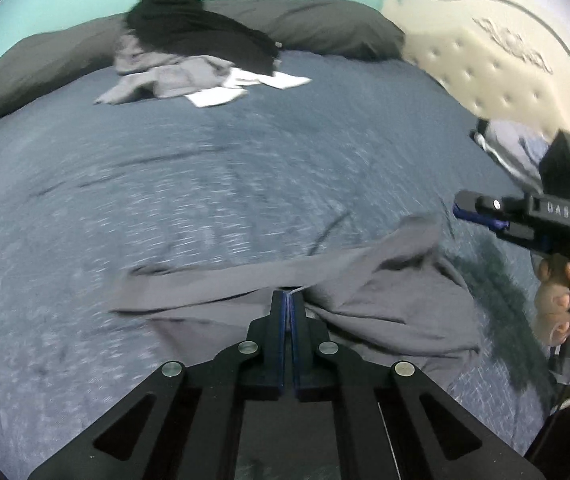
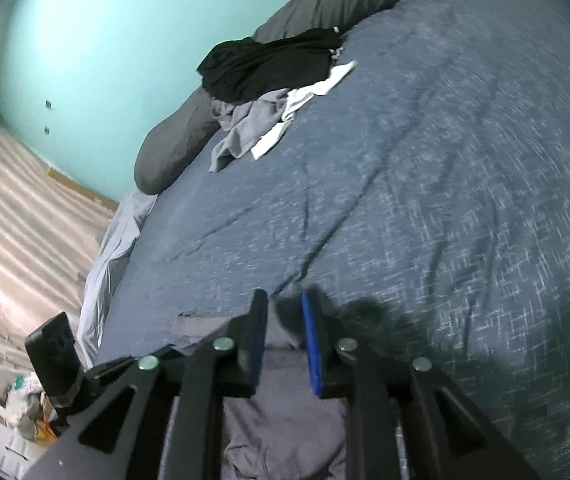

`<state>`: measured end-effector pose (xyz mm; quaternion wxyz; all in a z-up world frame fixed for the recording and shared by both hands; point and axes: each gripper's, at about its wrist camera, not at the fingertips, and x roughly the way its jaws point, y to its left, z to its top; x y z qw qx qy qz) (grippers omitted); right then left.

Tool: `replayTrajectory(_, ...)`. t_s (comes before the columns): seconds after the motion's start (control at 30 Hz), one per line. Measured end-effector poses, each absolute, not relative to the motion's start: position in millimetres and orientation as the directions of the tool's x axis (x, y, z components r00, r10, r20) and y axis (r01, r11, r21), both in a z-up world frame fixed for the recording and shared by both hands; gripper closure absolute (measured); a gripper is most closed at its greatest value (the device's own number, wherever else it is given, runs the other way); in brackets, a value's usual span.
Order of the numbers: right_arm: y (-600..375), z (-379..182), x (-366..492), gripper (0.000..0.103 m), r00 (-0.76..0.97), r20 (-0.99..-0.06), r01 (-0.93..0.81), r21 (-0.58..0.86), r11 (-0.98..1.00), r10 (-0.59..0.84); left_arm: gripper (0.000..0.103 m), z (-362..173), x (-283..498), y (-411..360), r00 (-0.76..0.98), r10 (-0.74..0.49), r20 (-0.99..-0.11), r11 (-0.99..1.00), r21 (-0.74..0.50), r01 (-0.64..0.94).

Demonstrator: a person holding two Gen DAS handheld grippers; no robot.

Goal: Fold clothes

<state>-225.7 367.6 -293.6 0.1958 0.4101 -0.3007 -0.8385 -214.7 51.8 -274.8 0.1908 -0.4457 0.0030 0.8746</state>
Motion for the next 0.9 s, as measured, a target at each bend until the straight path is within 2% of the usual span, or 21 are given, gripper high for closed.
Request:
replayTrajectory(0.2,356.0,-302.3,-230.3,0.077,-0.548,-0.6,0.088,0.651,-0.754,-0.583,0.101,-270.6,-201.4,8.3,-0.568,0.318,-0.759,-0.944,-0.201,-0.261)
replayTrajectory(0.5,331.3,-318.9,-239.2,0.075,-0.504,-0.674,0.088,0.582,-0.809,-0.54,0.101,-285.9,-194.7,-29.2,-0.591,0.311,-0.745,-0.95,-0.249,-0.185)
replayTrajectory(0.57,322.0,-317.9,-242.0,0.071,-0.498,-0.684,0.112,0.559,-0.821,-0.534,0.101,-289.3,-193.3,-37.6,-0.596,0.309,-0.741,-0.951,-0.26,-0.169)
replayTrajectory(0.6,317.5,-317.3,-243.4,0.067,-0.494,-0.691,0.125,0.544,-0.83,-0.528,0.101,-291.0,-192.5,-41.7,-0.599,0.308,-0.74,-0.951,-0.266,-0.16)
replayTrajectory(0.77,296.5,-309.2,-253.5,0.063,-0.502,-0.725,0.181,0.445,-0.877,-0.471,0.101,-296.4,-191.0,-50.4,-0.599,0.318,-0.735,-0.946,-0.289,-0.147)
replayTrajectory(0.9,277.5,-308.0,-258.5,0.063,-0.494,-0.771,0.237,0.325,-0.915,-0.402,0.101,-300.1,-190.5,-56.5,-0.599,0.314,-0.736,-0.946,-0.295,-0.134)
